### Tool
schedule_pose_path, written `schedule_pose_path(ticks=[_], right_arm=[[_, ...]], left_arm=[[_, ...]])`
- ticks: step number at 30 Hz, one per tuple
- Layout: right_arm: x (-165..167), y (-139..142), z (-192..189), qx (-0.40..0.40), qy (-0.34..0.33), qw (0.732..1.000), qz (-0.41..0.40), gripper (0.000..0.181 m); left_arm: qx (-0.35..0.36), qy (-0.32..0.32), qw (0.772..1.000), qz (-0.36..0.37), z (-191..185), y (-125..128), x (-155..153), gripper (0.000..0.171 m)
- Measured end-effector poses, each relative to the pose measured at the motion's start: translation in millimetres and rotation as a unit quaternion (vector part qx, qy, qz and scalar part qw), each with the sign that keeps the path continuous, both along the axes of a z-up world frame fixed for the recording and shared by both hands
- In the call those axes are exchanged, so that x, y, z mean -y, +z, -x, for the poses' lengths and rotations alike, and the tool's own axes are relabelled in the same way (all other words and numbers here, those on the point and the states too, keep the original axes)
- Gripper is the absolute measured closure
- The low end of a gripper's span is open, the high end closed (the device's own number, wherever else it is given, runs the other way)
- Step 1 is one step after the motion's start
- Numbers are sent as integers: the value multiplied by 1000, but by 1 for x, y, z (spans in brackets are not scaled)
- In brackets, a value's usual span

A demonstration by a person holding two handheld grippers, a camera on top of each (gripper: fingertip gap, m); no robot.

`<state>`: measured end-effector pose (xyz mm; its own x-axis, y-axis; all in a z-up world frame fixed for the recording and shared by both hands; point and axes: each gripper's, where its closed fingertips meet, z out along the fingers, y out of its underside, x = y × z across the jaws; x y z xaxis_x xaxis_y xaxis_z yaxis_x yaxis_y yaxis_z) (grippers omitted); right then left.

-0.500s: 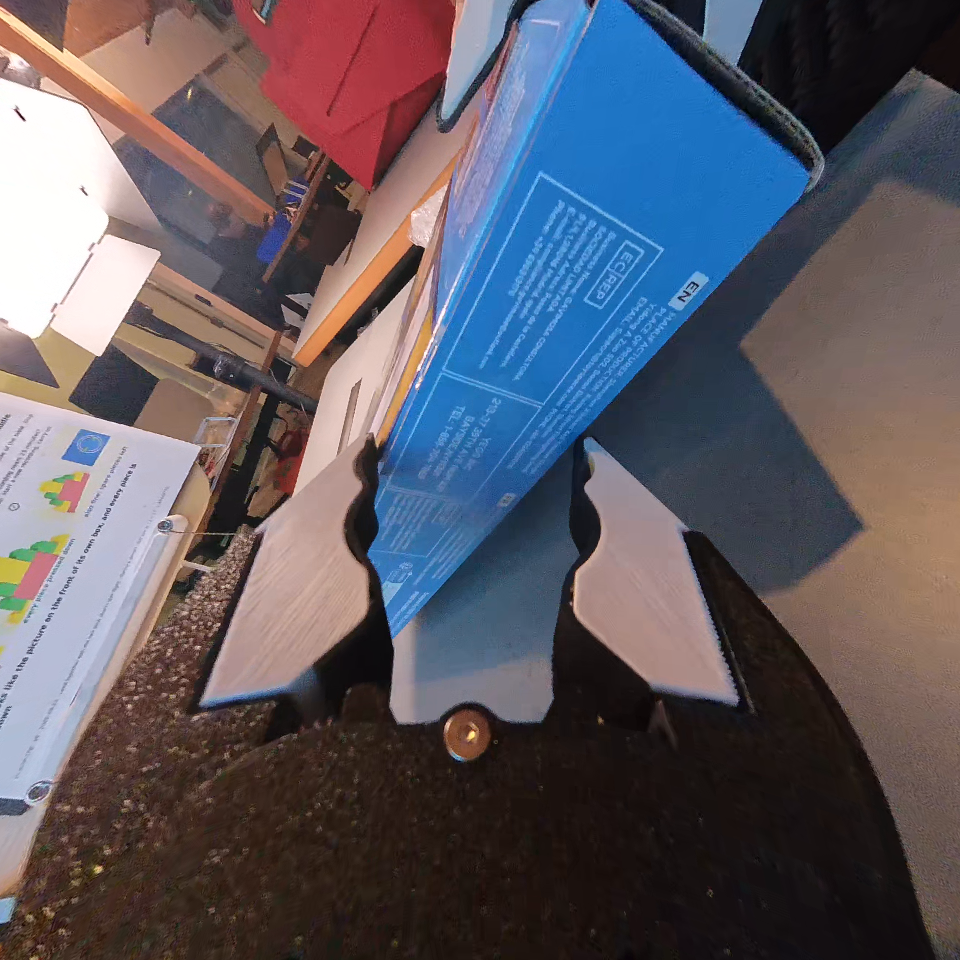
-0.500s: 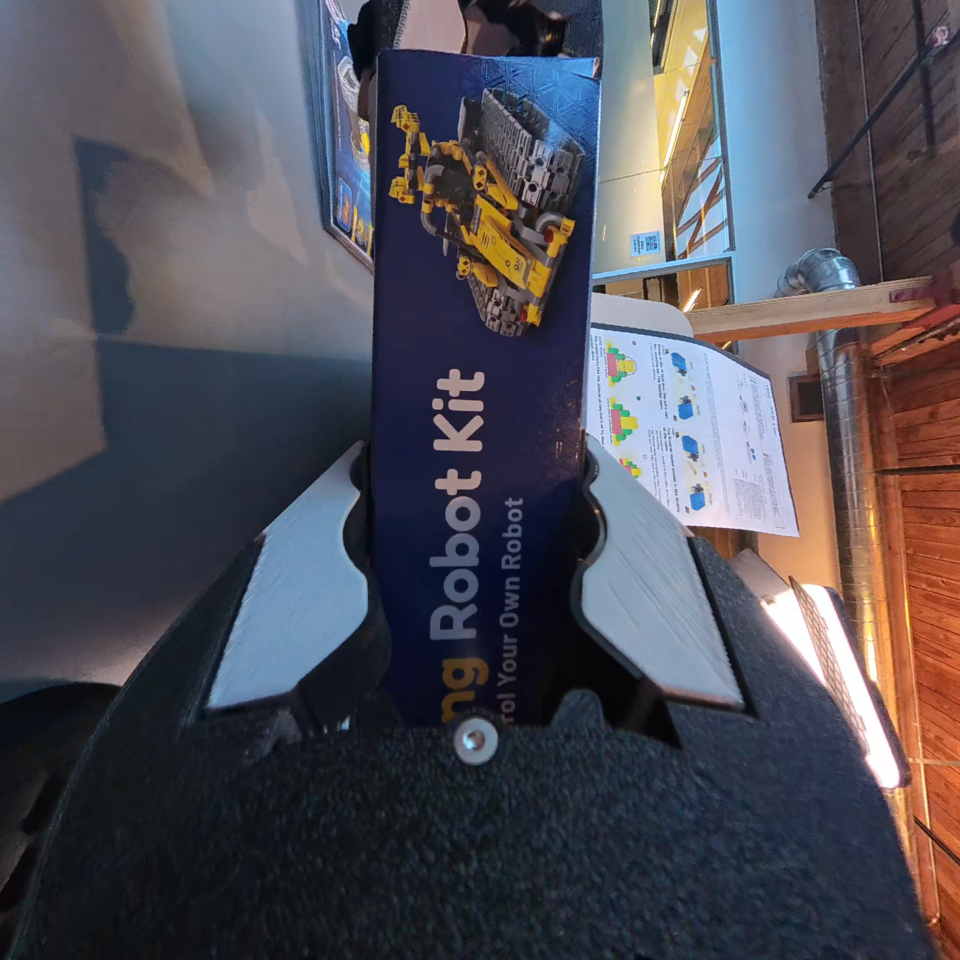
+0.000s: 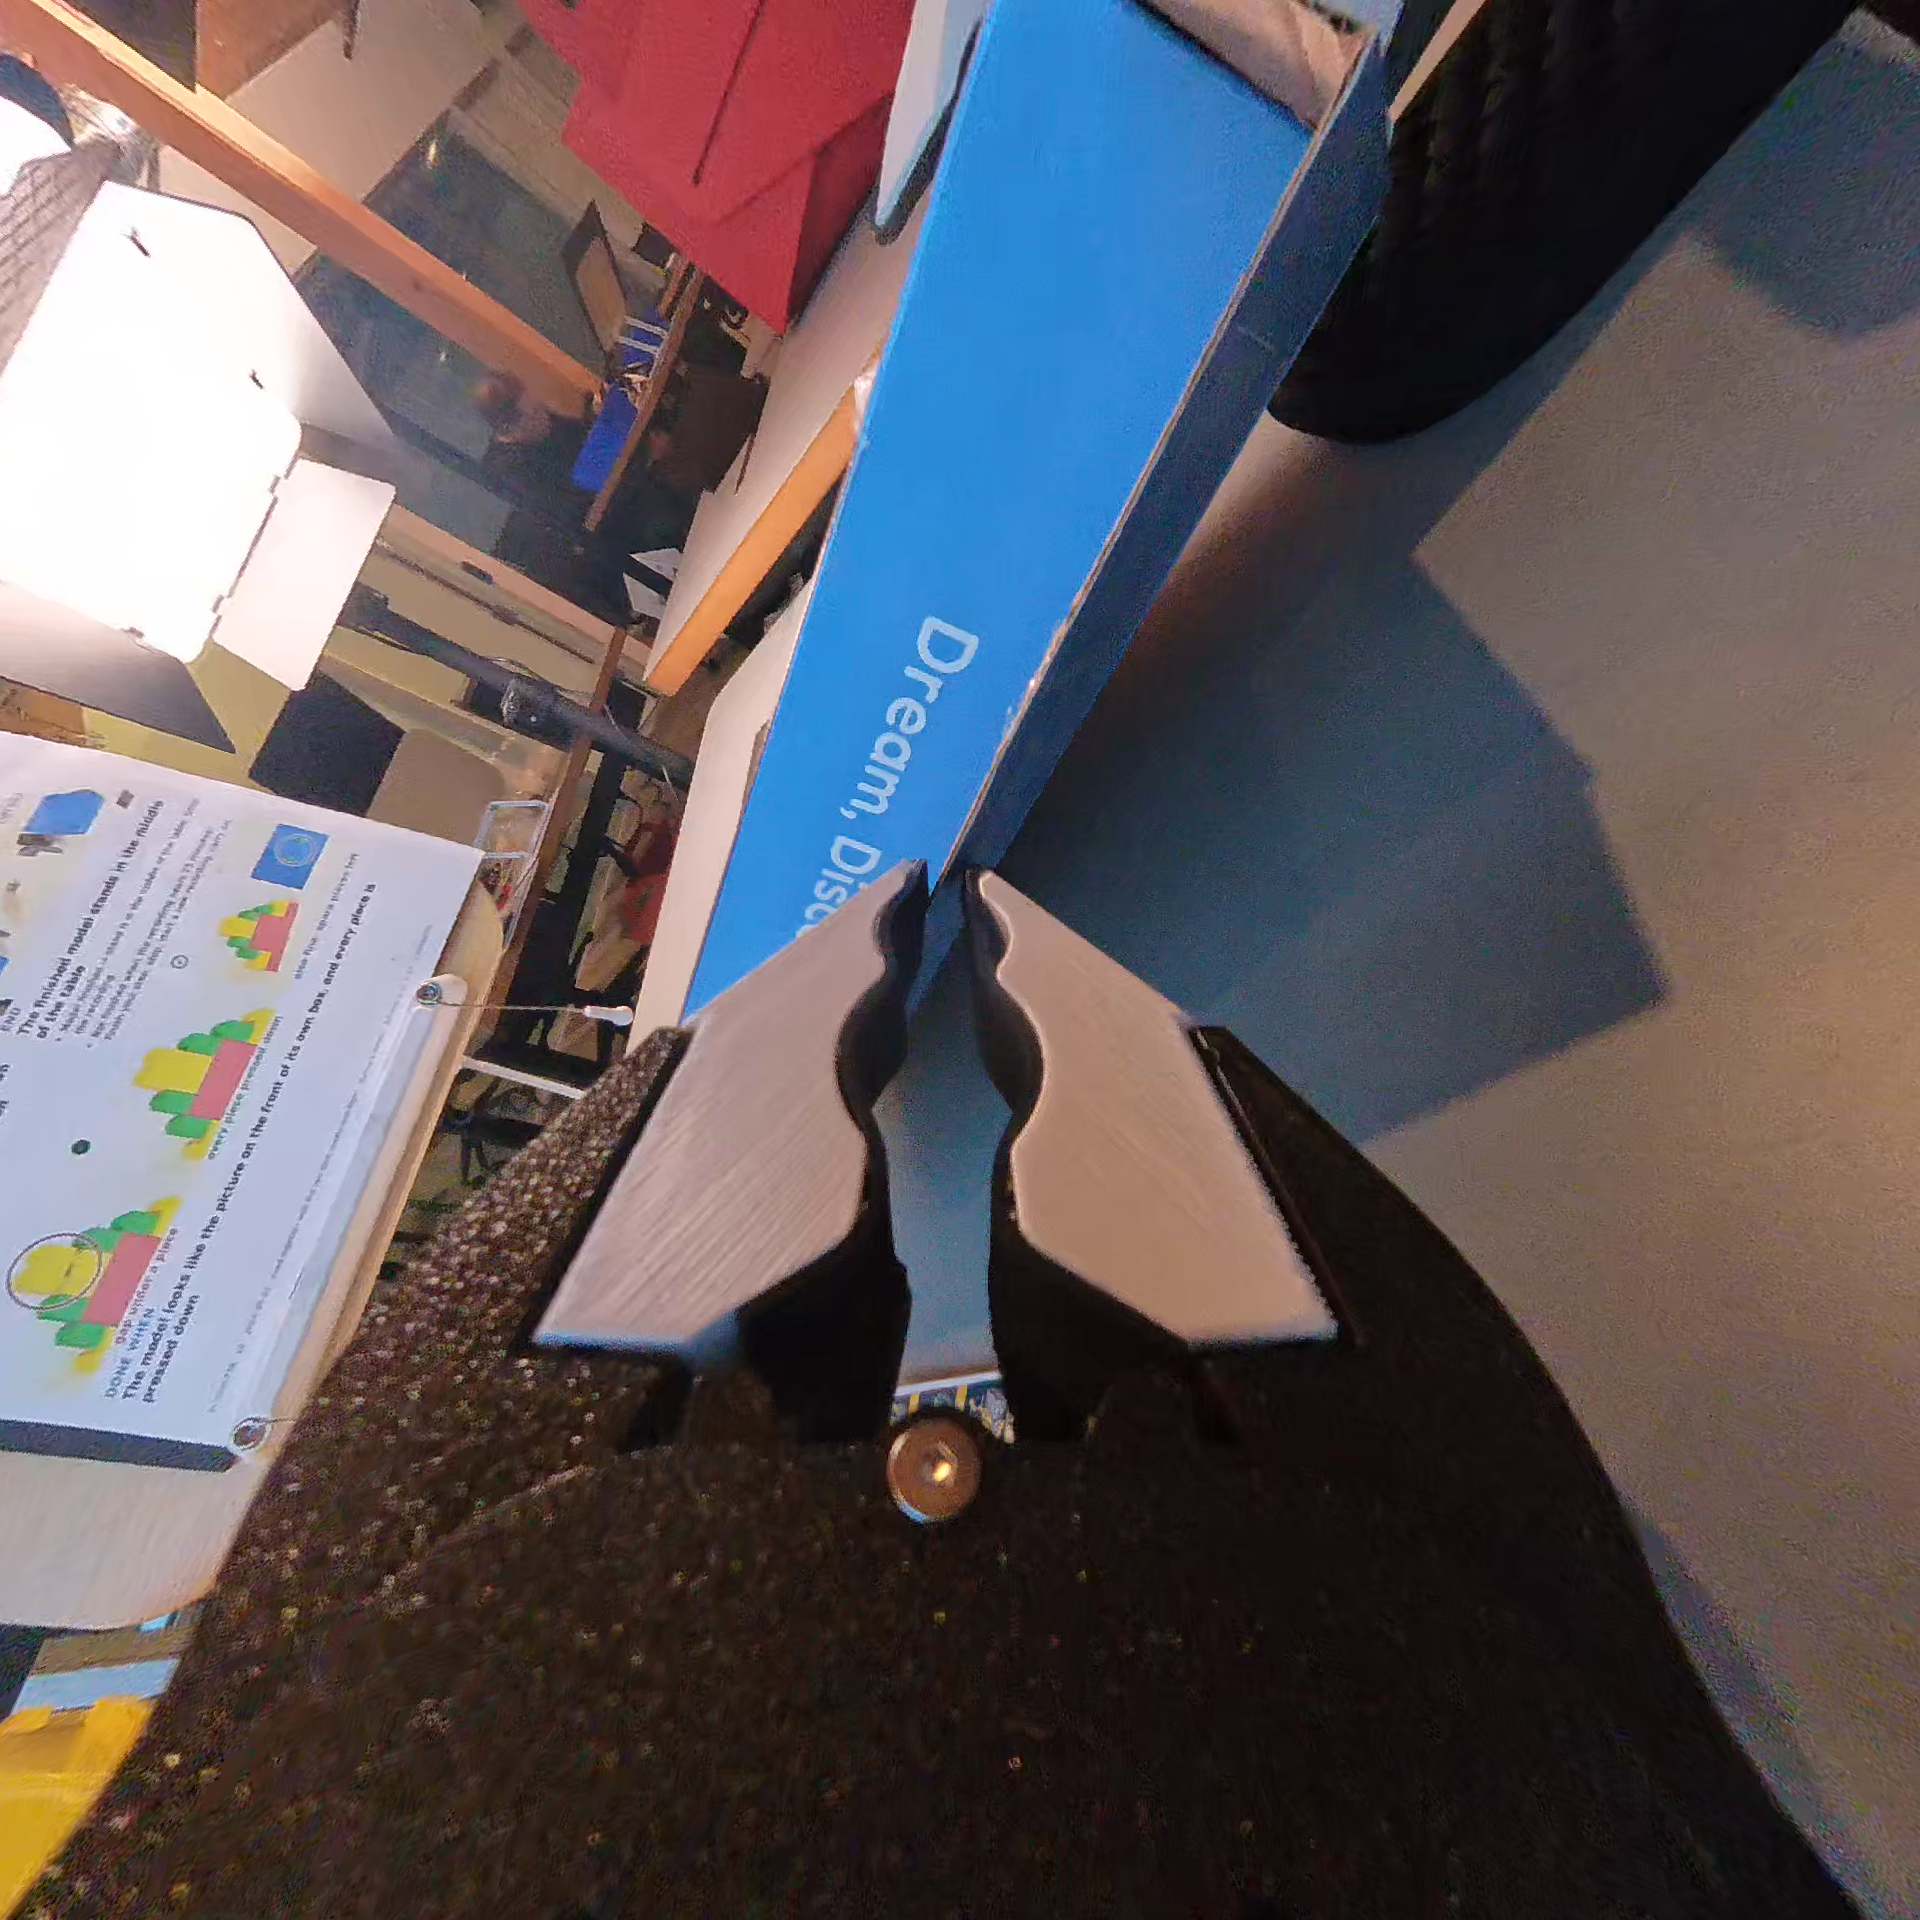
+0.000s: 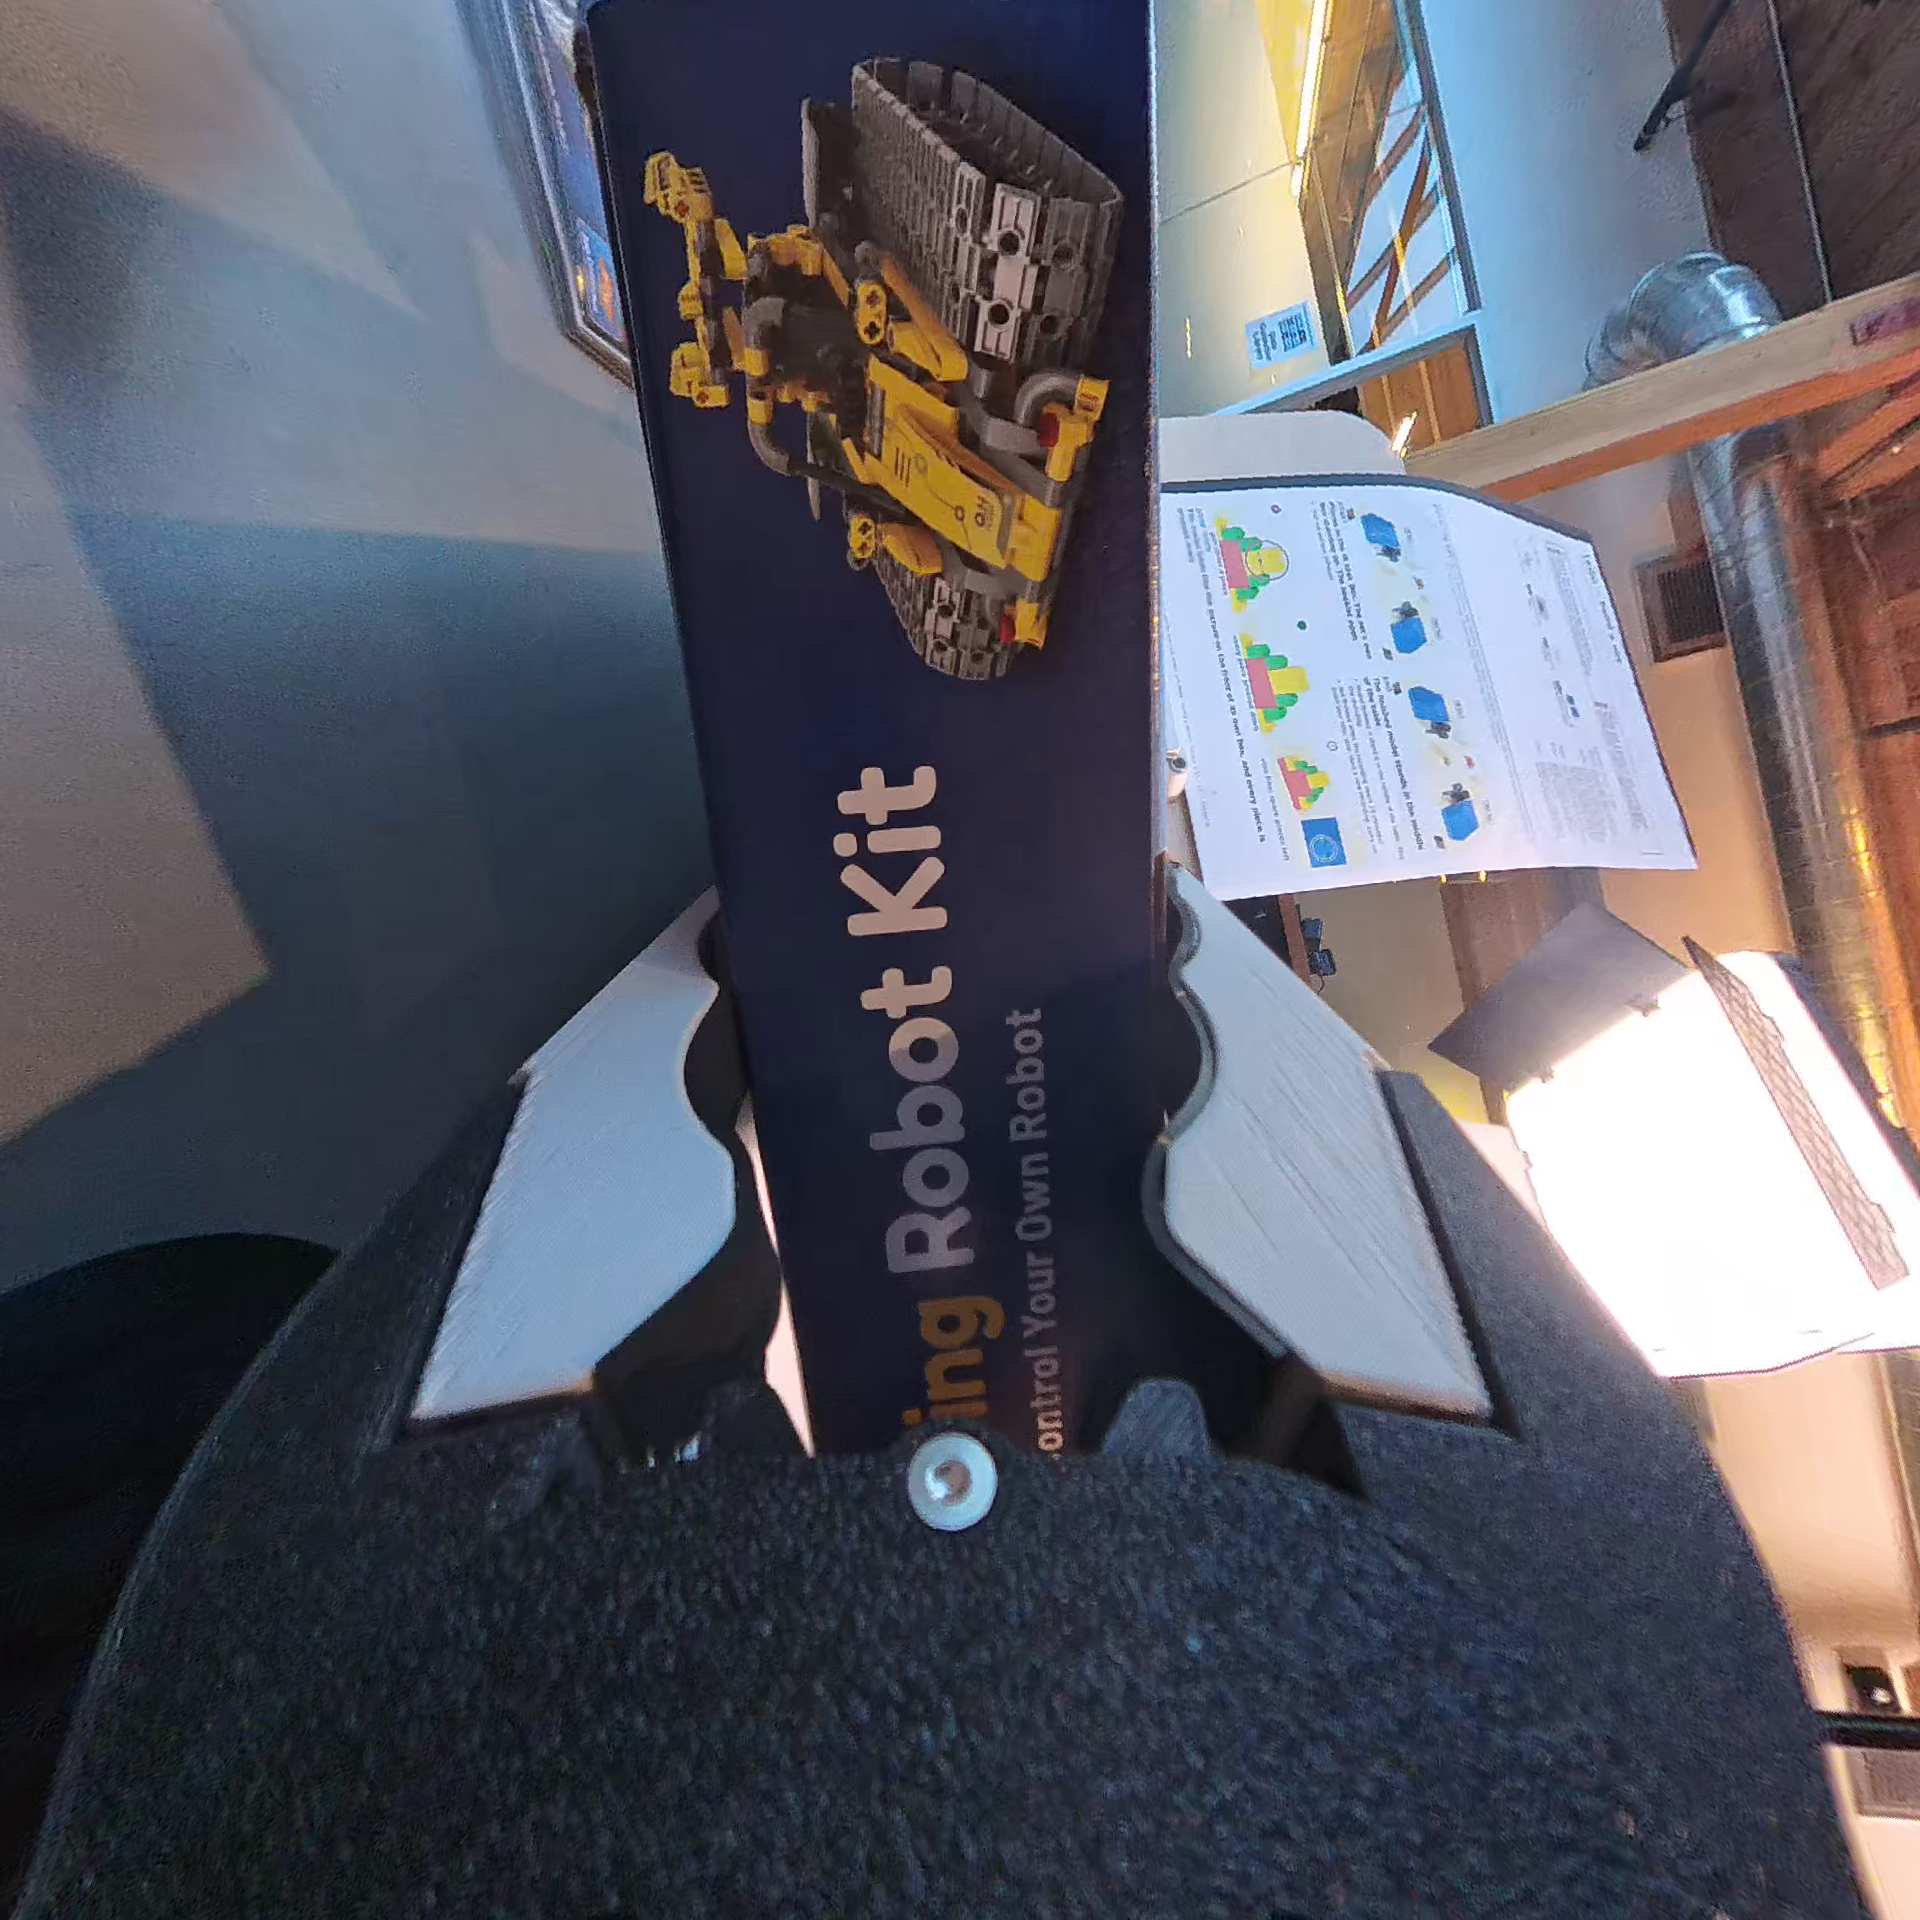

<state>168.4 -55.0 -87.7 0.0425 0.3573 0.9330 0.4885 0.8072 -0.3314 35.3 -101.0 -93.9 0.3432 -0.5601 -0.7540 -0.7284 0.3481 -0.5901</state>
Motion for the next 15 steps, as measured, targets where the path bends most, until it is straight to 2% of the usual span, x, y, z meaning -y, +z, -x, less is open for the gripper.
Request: schedule_pose_path(ticks=[2,9,15], right_arm=[[-8,2,-4,-20,-7,999,25,104],[-23,-7,-19,-83,-20,984,154,108],[-14,6,-12,-153,21,949,276,108]], left_arm=[[20,-13,999,23,-3,2,2,169],[95,-24,995,18,-24,23,2,170],[138,-40,988,-48,-36,87,1,163]])
